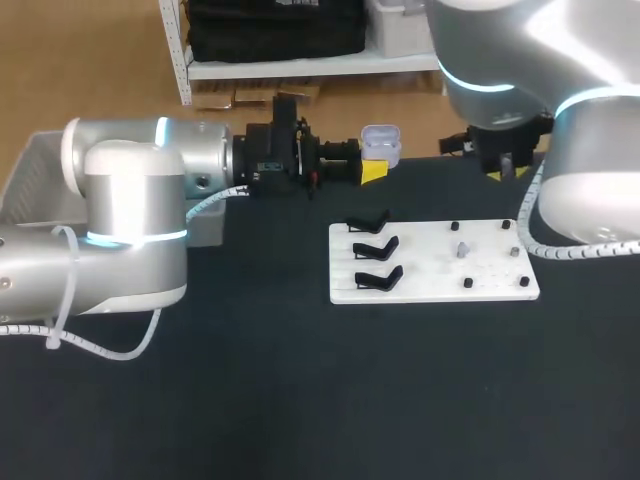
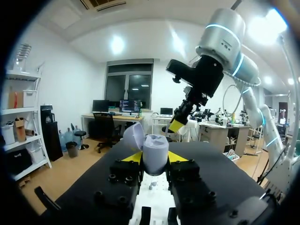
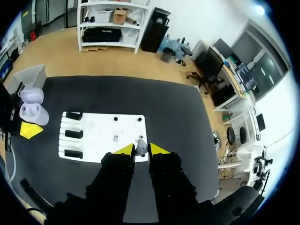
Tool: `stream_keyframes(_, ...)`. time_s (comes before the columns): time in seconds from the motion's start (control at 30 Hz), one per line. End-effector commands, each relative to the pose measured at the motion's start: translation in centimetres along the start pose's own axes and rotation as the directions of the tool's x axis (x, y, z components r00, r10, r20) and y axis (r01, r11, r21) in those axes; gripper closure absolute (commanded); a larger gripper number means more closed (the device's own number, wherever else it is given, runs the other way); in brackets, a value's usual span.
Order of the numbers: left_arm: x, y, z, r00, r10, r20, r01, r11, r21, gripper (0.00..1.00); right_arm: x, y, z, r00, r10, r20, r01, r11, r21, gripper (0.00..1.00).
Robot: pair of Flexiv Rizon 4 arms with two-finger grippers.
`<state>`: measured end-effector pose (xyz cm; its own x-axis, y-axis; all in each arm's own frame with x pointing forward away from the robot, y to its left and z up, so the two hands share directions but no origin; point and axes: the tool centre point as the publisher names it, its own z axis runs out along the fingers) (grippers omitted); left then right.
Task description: Pick up each earbud case from the left stands, insert the matching earbuds, close the lid, and place the case in the box.
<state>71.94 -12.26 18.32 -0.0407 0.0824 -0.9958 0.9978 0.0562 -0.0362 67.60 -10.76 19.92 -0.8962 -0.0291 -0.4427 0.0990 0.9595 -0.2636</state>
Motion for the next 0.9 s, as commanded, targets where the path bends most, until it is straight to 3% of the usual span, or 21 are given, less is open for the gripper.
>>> stream_keyframes(0.03, 0.1, -0.2, 0.0, 1.0, 0.004, 0.007, -0.004, 1.0, -0.007, 1.0, 0.2, -0.2, 0.0, 1.0, 0.001, 0.006, -0.001, 1.0, -0.002, 1.0)
stream_keyframes(0.07, 0.1, -0.2, 0.0, 1.0, 0.004, 0.007, -0.004, 1.0, -0.007, 1.0, 0.2, -0.2, 0.0, 1.0, 0.001, 0.006, -0.001, 1.0, -0.002, 1.0)
stream_keyframes(0.13, 0.1, -0.2, 0.0, 1.0, 0.004, 0.007, -0.004, 1.0, -0.007, 1.0, 0.0, 0.4, 0.3, 0.992, 0.126, -0.023, -0.126, 0.992, 0.013, 1.0)
stream_keyframes(0.2, 0.1, -0.2, 0.0, 1.0, 0.004, 0.007, -0.004, 1.0, -0.007, 1.0, -0.3, 1.0, 0.3, 0.954, 0.295, -0.058, -0.289, 0.953, 0.091, 1.0)
stream_keyframes(0.27, 0.1, -0.2, 0.0, 1.0, 0.004, 0.007, -0.004, 1.0, -0.007, 1.0, -0.4, 1.8, 0.2, 0.897, 0.434, -0.09, -0.414, 0.892, 0.18, 1.0)
stream_keyframes(0.3, 0.1, -0.2, 0.0, 1.0, 0.004, 0.007, -0.004, 1.0, -0.007, 1.0, -0.4, 2.3, -0.1, 0.865, 0.49, -0.105, -0.468, 0.865, 0.181, 1.0)
stream_keyframes(0.33, 0.1, -0.2, 0.0, 1.0, 0.004, 0.007, -0.004, 1.0, -0.007, 1.0, -0.4, 2.7, -0.2, 0.811, 0.571, -0.126, -0.541, 0.815, 0.21, 1.0)
stream_keyframes(0.4, 0.1, -0.2, 0.0, 1.0, 0.004, 0.007, -0.004, 1.0, -0.007, 1.0, -0.5, 3.3, -0.9, 0.743, 0.658, -0.124, -0.626, 0.749, 0.217, 1.0)
stream_keyframes(0.5, 0.1, -0.2, 0.0, 1.0, 0.004, 0.007, -0.004, 1.0, -0.007, 1.0, -0.9, 4.1, -2.1, 0.676, 0.725, -0.127, -0.697, 0.686, 0.209, 1.0)
stream_keyframes(0.73, 0.1, -0.2, 0.0, 1.0, 0.004, 0.007, -0.004, 1.0, -0.007, 1.0, -1.6, 6.6, -4.1, 0.653, 0.748, -0.119, -0.71, 0.66, 0.245, 1.0)
stream_keyframes(0.9, 0.1, -0.2, 0.0, 1.0, 0.004, 0.007, -0.004, 1.0, -0.007, 1.0, -1.7, 8.1, -5.2, 0.666, 0.732, -0.146, -0.704, 0.681, 0.203, 1.0)
